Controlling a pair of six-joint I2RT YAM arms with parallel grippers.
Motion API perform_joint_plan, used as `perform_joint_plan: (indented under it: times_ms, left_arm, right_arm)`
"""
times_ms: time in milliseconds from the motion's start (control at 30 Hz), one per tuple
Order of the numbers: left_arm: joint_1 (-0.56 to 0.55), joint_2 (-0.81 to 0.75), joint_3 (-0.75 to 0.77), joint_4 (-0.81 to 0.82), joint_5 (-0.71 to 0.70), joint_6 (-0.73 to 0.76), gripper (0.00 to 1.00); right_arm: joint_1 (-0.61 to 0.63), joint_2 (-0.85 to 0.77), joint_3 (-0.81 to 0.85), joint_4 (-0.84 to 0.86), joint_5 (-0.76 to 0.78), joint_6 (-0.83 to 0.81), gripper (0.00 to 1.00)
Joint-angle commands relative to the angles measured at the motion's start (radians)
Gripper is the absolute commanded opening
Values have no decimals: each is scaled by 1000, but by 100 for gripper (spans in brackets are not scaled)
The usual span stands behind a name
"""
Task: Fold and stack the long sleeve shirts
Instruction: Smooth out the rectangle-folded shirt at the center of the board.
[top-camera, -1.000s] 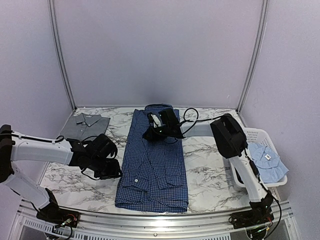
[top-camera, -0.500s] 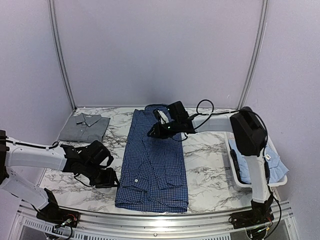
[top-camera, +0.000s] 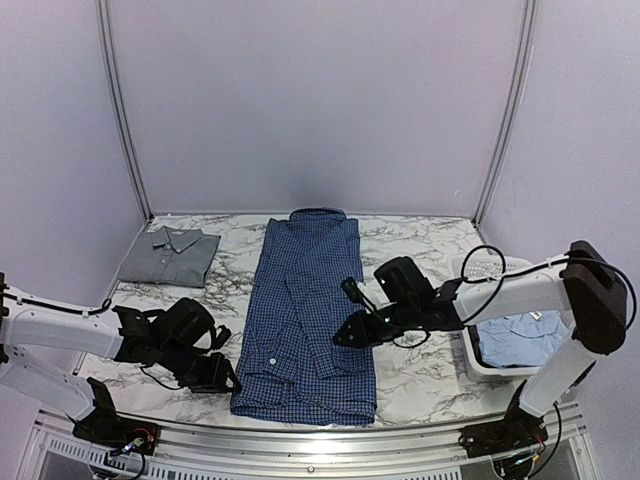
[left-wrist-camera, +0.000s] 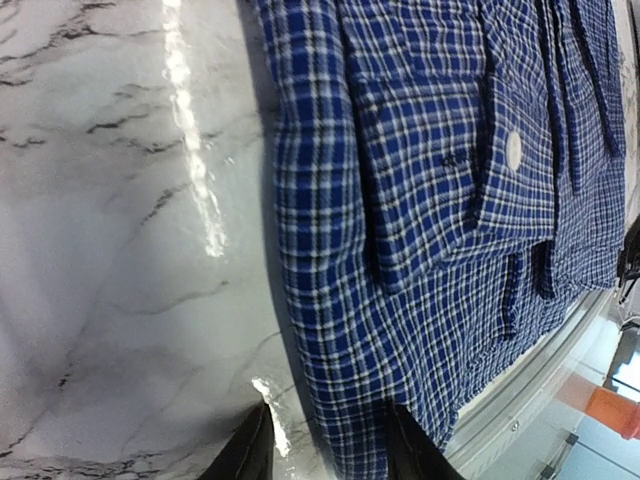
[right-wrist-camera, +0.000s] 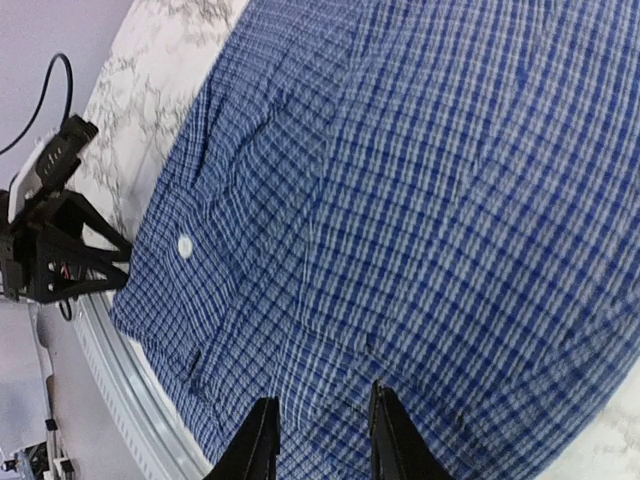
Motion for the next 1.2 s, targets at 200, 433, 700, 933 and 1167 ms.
perform_joint_plan:
  times_ms: [200,433,700,933,1167]
  left_arm:
    - [-112,55,-61,-25,-45,-68,30]
    - [-149,91,-70,-65,-69,-100,21]
    - [-149,32,-59,-135,-118,-113,31]
    - [-95,-66,16,-212,-164,-62,50]
    - [103,-14,104,-183,-91,96,56]
  right_arm:
    - [129,-188,-204,-17,59,154,24]
    - [195,-263,-326,6,35,227,22]
    - [242,-276,-377,-26,13,254,22]
    - [212,-422,-322,-203,122,244,35]
    - [82,-396,-320,-149,70,216,45]
